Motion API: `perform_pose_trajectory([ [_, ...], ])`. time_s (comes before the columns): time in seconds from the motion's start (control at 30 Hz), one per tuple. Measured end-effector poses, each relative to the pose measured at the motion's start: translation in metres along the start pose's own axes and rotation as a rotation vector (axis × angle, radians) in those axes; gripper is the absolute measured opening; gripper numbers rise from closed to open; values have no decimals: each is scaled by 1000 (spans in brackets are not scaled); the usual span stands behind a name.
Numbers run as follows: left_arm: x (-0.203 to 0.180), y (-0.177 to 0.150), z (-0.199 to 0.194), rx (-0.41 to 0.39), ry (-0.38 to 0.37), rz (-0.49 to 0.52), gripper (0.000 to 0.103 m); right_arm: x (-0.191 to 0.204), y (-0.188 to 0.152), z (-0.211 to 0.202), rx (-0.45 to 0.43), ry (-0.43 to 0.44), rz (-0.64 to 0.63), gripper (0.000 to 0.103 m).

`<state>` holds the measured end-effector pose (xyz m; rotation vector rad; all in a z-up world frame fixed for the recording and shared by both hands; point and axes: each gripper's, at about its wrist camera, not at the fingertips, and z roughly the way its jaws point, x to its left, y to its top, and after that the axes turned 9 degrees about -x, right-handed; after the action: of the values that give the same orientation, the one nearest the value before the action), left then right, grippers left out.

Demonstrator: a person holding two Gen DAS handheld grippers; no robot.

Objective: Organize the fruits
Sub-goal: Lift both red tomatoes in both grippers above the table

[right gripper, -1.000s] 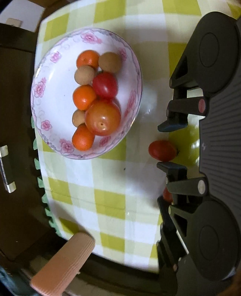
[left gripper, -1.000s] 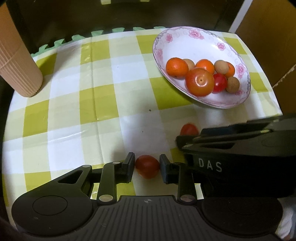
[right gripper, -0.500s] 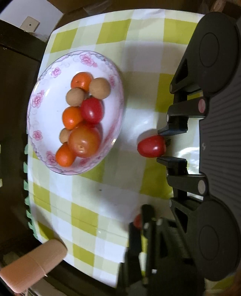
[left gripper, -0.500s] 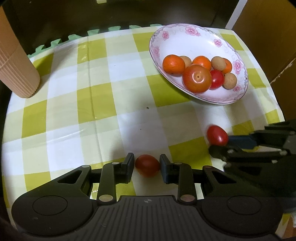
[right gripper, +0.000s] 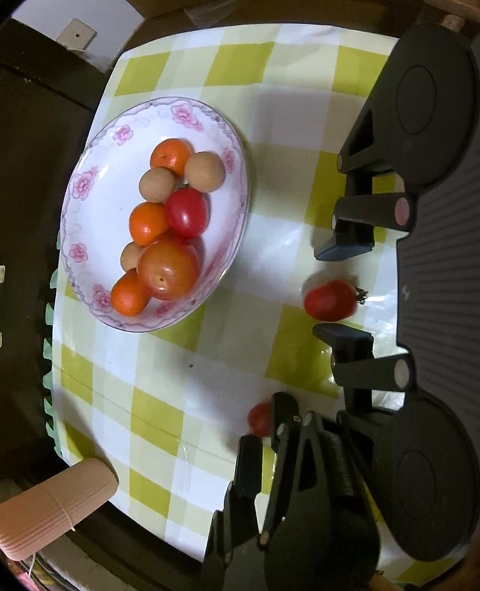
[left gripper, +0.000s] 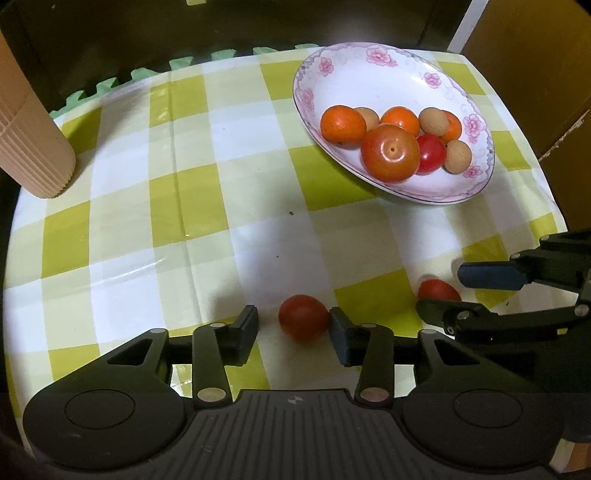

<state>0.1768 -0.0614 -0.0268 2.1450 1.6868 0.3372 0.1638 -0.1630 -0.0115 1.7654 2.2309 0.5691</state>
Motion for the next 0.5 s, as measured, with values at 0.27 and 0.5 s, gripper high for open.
perform_pose_trajectory([
  [0.27,-4,0,-1,-12,16,34,49,4,-6,6,-3,-53,-25,26],
  [0.5,-9,-2,-2,-13,19,49,37,6,-10,2,-19,-60,-40,26],
])
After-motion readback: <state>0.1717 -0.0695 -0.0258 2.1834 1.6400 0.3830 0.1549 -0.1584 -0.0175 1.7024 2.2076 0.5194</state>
